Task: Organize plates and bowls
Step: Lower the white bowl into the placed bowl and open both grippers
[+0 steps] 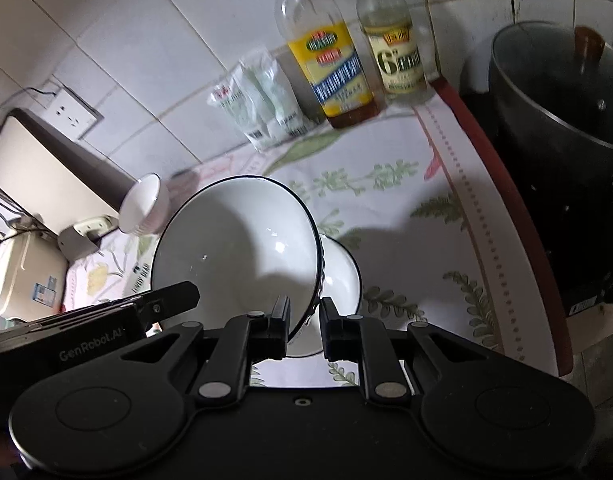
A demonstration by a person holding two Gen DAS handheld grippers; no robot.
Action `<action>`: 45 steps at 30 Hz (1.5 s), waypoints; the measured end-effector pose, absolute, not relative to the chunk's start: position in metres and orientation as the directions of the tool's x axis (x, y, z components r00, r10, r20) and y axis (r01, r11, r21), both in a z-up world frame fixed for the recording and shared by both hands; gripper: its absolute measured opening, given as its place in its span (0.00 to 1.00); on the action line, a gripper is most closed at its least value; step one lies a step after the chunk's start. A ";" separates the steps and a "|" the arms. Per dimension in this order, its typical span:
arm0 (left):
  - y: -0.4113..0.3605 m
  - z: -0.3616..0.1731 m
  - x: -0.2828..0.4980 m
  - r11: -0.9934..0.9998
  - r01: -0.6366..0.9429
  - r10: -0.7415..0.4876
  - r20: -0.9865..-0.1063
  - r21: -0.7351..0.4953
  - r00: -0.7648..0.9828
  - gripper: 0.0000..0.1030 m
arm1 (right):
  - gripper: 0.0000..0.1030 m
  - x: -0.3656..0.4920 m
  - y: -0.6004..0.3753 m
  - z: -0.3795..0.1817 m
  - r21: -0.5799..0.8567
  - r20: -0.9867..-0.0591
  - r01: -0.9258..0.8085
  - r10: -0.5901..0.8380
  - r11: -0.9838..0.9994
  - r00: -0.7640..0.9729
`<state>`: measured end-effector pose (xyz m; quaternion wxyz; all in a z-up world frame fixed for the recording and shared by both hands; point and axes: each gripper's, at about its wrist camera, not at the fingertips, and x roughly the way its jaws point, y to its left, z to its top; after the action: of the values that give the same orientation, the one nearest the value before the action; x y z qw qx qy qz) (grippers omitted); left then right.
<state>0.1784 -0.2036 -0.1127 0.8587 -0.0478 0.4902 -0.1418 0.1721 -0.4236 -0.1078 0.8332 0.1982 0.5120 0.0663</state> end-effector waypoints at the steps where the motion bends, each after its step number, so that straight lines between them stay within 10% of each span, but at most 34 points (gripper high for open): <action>1: -0.203 -0.117 0.179 0.955 0.194 -0.291 -0.831 -0.224 0.475 0.15 | 0.19 0.173 -0.423 -0.112 0.398 -0.831 0.097 0.314 0.912 0.459; 42: -0.214 -0.162 0.198 0.950 0.270 -0.248 -0.902 -0.156 0.353 0.18 | 0.22 0.200 -0.410 -0.143 0.205 -0.888 -0.022 0.195 0.979 0.416; 45: -0.212 -0.154 0.191 0.947 0.275 -0.257 -0.901 -0.163 0.349 0.19 | 0.37 0.196 -0.408 -0.131 0.167 -0.891 -0.050 0.172 0.985 0.419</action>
<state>0.1912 -0.2122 -0.1539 0.8213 0.0083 0.5470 -0.1618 0.1960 -0.4079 -0.1305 0.8405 0.0570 0.5347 0.0663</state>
